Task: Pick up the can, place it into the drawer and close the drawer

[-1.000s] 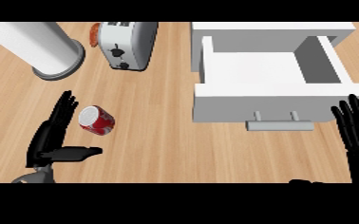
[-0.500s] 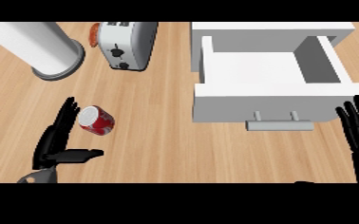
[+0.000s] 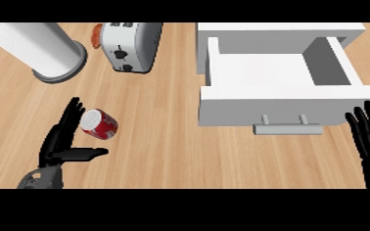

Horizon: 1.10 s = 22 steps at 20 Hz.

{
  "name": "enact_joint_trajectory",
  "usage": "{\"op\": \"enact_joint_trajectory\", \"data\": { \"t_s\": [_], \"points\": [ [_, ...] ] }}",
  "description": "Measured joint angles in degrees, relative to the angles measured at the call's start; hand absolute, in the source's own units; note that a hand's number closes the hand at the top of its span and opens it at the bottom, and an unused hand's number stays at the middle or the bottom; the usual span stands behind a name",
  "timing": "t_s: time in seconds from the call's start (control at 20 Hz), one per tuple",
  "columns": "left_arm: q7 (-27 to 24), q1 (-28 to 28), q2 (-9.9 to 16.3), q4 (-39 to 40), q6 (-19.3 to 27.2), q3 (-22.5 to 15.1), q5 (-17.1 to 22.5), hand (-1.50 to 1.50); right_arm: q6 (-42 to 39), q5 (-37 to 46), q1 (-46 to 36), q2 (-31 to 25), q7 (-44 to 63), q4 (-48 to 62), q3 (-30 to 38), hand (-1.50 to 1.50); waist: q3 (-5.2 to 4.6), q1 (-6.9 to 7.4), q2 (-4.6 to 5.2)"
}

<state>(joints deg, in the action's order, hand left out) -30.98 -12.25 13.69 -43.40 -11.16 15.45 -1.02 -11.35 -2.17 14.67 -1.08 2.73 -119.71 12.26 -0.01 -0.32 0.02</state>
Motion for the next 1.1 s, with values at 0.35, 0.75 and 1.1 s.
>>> {"op": "enact_joint_trajectory", "data": {
  "t_s": [0.35,0.75,1.1],
  "points": [
    [-0.6,-2.4,0.8,3.0,0.7,-0.3,0.3,-1.50,-0.1,0.1,0.1,0.2,1.0,-1.4,0.5,-1.50,-0.02,0.01,-0.02],
    [-3.1,-7.4,-0.2,10.5,2.0,-0.5,0.2,-1.50,-0.8,-0.9,0.0,0.1,1.5,-1.9,1.3,-1.50,-0.02,-0.12,0.02],
    [-2.2,-9.2,-1.2,10.6,3.0,-1.9,0.1,-1.50,-0.6,-1.4,1.5,0.3,2.1,-3.7,0.4,-1.50,-0.01,-0.10,0.00]
  ]
}}
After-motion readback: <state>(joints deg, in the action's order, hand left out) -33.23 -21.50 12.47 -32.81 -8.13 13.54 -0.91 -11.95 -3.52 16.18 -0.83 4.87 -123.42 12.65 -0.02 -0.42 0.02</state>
